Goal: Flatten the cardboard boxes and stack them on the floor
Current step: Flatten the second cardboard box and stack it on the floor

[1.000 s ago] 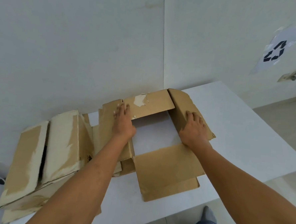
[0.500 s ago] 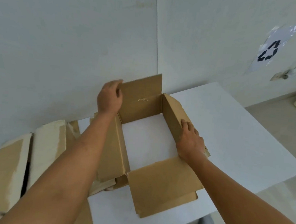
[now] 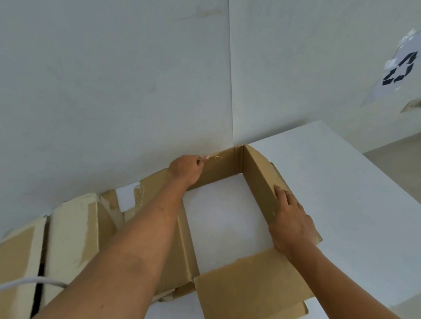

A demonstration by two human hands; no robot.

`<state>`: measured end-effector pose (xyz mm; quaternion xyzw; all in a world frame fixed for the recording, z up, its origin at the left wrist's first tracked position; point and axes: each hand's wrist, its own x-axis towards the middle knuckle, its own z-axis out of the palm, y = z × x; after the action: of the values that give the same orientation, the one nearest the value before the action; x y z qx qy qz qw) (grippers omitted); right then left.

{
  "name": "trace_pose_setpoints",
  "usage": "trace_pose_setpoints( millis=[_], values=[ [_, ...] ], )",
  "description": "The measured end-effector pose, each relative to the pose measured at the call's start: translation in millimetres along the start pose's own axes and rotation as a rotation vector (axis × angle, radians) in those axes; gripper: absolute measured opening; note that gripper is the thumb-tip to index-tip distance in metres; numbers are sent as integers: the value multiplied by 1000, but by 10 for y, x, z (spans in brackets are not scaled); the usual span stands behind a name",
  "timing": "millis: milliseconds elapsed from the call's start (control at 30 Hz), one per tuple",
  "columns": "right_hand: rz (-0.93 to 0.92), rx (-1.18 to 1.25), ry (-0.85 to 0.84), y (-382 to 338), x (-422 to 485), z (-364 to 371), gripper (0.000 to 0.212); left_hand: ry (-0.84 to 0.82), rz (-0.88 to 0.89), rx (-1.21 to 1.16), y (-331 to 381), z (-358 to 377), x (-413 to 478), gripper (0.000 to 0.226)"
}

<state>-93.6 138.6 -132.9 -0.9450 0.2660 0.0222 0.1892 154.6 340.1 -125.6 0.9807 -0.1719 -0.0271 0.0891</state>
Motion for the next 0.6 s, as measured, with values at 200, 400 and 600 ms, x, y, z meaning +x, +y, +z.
trace_pose_setpoints(
  millis=[200,400,600],
  values=[
    [-12,14,6,-26,-52,-30,85,-49,15,-60,1,-35,36,48],
    [-17,76,-28,-37,-71,-72,87,-21,-33,-148,302,-61,-167,42],
    [-92,192,10,-8,-143,-85,56,-119,-179,-499,1327,-33,-1009,79]
  ],
)
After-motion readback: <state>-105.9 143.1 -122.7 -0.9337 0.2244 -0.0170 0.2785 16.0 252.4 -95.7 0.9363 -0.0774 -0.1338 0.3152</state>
